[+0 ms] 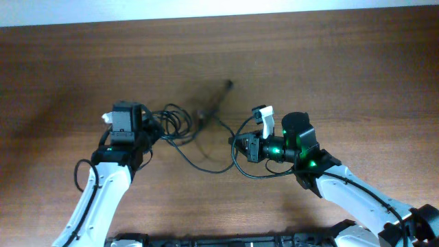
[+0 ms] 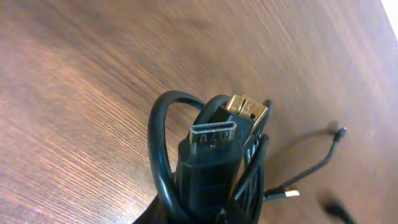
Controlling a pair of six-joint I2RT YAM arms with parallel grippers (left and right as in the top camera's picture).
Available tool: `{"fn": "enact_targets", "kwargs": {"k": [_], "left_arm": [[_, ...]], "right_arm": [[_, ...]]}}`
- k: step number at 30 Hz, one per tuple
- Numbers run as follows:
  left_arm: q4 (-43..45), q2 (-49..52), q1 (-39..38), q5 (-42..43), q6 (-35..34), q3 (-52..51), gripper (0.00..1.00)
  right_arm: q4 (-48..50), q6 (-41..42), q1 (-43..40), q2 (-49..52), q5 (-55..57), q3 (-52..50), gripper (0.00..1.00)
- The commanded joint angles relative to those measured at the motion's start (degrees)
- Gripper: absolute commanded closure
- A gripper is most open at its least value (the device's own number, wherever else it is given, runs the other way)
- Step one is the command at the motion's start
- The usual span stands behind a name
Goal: Untangle cables
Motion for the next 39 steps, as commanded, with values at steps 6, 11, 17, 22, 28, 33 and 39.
{"fn": "enact_targets", "kwargs": {"k": [6, 11, 17, 22, 28, 33, 39], "left_arm": [[8.70, -0.96, 0.94, 6.82, -3.43, 0.37, 1.00], [17.03, -0.96, 0.96, 26.45, 22.84, 0.37, 0.94], [14.82, -0.96, 0.94, 37.48, 32.96, 0.37, 0.96], [14.71, -0.83, 0.50, 40.72, 35.76, 0.37, 0.99], [14.27, 1.44, -2.56, 44.92, 45.24, 0.37, 1.00], [14.64, 2.38, -2.60, 44.92, 45.40, 0.37, 1.00], [15.37, 2.38, -2.62, 45.20, 45.33, 0.37, 1.00]], "right_arm": [[-5.79, -0.83, 0.13, -0.76, 3.85, -0.22, 0.65], [-5.35, -0.83, -1.29, -0.76, 4.63, -0.22, 0.35], [-4.13, -0.87, -3.78, -0.76, 0.11, -0.22, 0.26], [-3.87, -0.90, -3.61, -0.76, -1.84, -0.22, 0.18], [1.09, -7.72, -3.67, -0.76, -7.10, -0.22, 0.14], [6.12, -6.62, -3.67, -0.76, -10.60, -0.22, 0.13], [6.23, 7.76, -3.56, -0.76, -10.36, -0.22, 0.14]]}}
